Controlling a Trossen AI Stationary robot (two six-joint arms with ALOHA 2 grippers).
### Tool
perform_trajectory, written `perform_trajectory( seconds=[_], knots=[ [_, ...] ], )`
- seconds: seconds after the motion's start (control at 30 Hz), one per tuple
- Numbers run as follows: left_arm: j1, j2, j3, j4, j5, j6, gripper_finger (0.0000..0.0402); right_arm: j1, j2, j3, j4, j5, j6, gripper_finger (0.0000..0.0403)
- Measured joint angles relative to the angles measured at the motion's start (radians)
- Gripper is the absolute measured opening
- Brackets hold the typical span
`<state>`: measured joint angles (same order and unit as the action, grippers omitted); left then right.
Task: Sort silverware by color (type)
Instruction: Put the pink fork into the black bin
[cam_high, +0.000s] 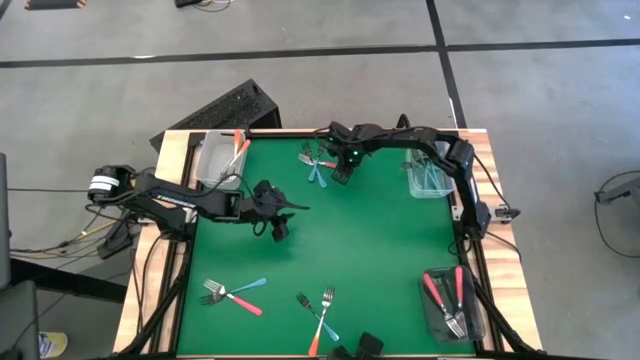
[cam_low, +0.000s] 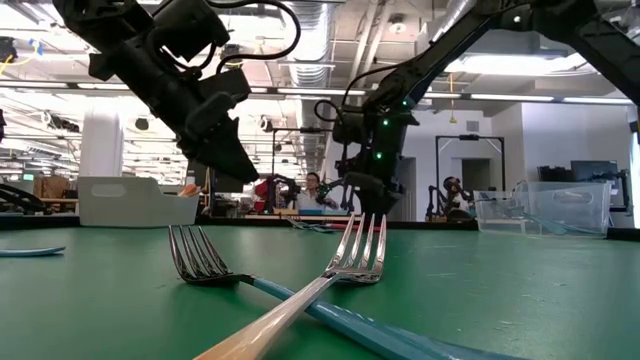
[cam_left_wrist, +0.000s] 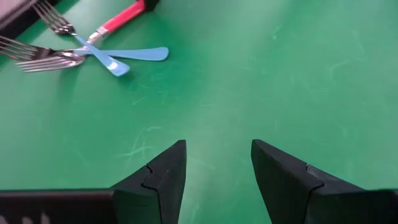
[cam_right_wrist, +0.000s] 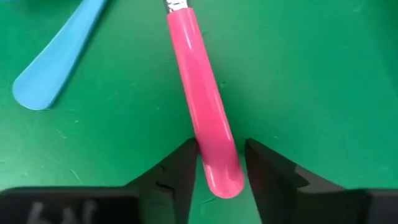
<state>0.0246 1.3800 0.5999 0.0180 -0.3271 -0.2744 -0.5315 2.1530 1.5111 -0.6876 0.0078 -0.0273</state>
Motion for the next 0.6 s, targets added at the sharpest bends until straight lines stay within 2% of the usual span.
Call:
perform_trajectory(
  seconds=[0.2,0.37,0.5,0.6],
  knots=[
    [0.000,0.000,0.000,0.000,-0.007,0.000,0.0169,0.036,0.014,0.001,-0.027,0.017,0.025,0.0072],
    [-0.007,0.000,0.000,-0.015,0.000,-0.039,0.0169,0.117,-0.042,-0.020,-0.091,0.071,0.132,0.0066],
    [-0.041,0.000,0.000,-0.053,-0.015,-0.073,0.0169,0.233,-0.134,-0.107,-0.113,0.064,0.176,0.0065],
    [-0.072,0.000,0.000,-0.071,-0.050,-0.093,0.0169,0.322,-0.238,-0.186,-0.108,0.067,0.229,0.0044]
  ],
)
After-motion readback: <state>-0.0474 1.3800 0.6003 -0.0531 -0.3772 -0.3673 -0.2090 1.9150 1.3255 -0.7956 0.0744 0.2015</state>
